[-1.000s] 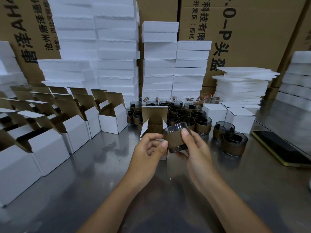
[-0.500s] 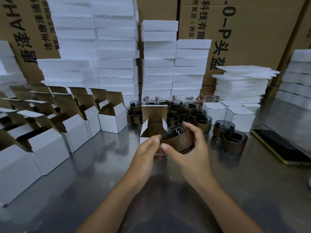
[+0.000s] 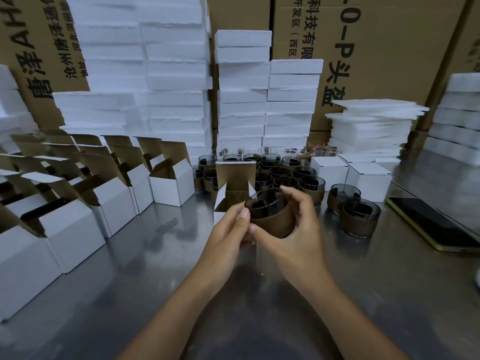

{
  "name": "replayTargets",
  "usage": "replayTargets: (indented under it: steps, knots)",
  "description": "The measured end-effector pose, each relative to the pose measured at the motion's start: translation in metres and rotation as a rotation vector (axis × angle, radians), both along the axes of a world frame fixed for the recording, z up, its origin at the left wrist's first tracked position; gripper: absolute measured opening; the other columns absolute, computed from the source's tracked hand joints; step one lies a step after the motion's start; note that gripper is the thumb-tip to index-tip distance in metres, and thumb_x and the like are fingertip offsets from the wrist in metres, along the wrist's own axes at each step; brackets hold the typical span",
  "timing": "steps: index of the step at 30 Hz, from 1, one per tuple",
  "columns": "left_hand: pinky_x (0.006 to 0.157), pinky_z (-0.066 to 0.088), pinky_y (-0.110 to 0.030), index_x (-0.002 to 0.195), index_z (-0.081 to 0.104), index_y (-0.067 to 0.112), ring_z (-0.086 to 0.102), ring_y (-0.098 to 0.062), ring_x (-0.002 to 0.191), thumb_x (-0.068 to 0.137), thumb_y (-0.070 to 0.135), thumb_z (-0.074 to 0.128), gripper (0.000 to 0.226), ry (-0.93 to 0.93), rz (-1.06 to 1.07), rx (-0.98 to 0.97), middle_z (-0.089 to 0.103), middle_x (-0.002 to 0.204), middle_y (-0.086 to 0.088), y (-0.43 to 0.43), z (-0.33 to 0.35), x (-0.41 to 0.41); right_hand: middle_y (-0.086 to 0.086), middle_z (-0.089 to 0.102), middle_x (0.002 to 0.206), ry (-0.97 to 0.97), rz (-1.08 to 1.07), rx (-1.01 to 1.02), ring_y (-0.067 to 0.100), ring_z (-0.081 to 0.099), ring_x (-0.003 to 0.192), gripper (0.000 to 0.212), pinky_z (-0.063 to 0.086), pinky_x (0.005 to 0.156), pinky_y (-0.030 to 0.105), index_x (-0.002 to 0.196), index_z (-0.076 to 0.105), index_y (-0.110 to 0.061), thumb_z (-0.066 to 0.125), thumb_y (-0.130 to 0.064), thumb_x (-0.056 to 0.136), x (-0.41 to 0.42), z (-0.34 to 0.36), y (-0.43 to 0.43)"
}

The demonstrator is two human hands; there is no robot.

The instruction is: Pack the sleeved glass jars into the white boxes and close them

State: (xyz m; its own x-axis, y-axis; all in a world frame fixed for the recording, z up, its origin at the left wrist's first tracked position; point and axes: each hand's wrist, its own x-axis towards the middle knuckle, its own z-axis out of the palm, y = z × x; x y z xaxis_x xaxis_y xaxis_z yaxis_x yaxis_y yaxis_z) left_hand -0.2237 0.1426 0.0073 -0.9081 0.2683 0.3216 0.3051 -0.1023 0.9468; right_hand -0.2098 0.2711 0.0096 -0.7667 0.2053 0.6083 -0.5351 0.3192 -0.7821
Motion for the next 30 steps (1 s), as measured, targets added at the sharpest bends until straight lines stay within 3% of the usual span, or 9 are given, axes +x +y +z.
replayTargets:
  steps: [4, 9, 14, 21, 30]
  knots:
    - [0.086, 0.052, -0.023, 0.125, 0.054, 0.029, 0.062, -0.008, 0.106, 0.083, 0.048, 0.047, 0.046, 0.073, 0.041, 0.017, 0.067, 0.112, 0.009, 0.0, 0.003, 0.004, -0.021, 0.054, 0.111, 0.036, 0.022, 0.001, -0.011, 0.05, 0.105, 0.069, 0.038, 0.083, 0.002, 0.117, 0.05, -0.029, 0.087, -0.023, 0.059, 0.002, 0.004, 0.001]
    - [0.083, 0.046, -0.012, 0.123, 0.054, 0.037, 0.06, -0.003, 0.107, 0.087, 0.043, 0.049, 0.036, 0.178, 0.145, 0.012, 0.064, 0.113, 0.015, 0.002, 0.004, 0.008, -0.015, 0.056, 0.112, 0.118, 0.016, 0.046, 0.003, 0.055, 0.108, 0.067, 0.043, 0.089, 0.014, 0.116, 0.048, -0.027, 0.086, -0.022, 0.062, 0.004, 0.006, 0.0]
    - [0.089, 0.049, -0.021, 0.117, 0.054, 0.042, 0.06, -0.009, 0.109, 0.084, 0.031, 0.057, 0.036, 0.232, 0.191, 0.002, 0.061, 0.114, 0.019, 0.001, 0.007, 0.011, -0.025, 0.055, 0.113, 0.135, 0.051, 0.066, 0.002, 0.055, 0.108, 0.068, 0.041, 0.087, 0.01, 0.116, 0.045, -0.031, 0.086, -0.015, 0.063, 0.004, 0.006, 0.001]
    - [0.087, 0.048, -0.018, 0.116, 0.055, 0.039, 0.059, -0.007, 0.109, 0.082, 0.027, 0.057, 0.036, 0.242, 0.203, -0.001, 0.062, 0.112, 0.019, 0.0, 0.007, 0.011, -0.029, 0.054, 0.112, 0.148, 0.065, 0.067, 0.0, 0.056, 0.107, 0.069, 0.043, 0.086, 0.01, 0.114, 0.043, -0.038, 0.085, -0.017, 0.063, 0.002, 0.005, 0.0]
    - [0.091, 0.049, -0.031, 0.128, 0.051, 0.039, 0.056, -0.009, 0.115, 0.084, 0.05, 0.049, 0.046, 0.218, 0.154, -0.044, 0.059, 0.124, 0.009, 0.0, 0.003, 0.008, -0.029, 0.057, 0.108, 0.109, 0.066, -0.02, -0.006, 0.056, 0.103, 0.063, 0.041, 0.081, 0.004, 0.114, 0.048, -0.032, 0.084, -0.019, 0.064, 0.003, 0.006, 0.0]
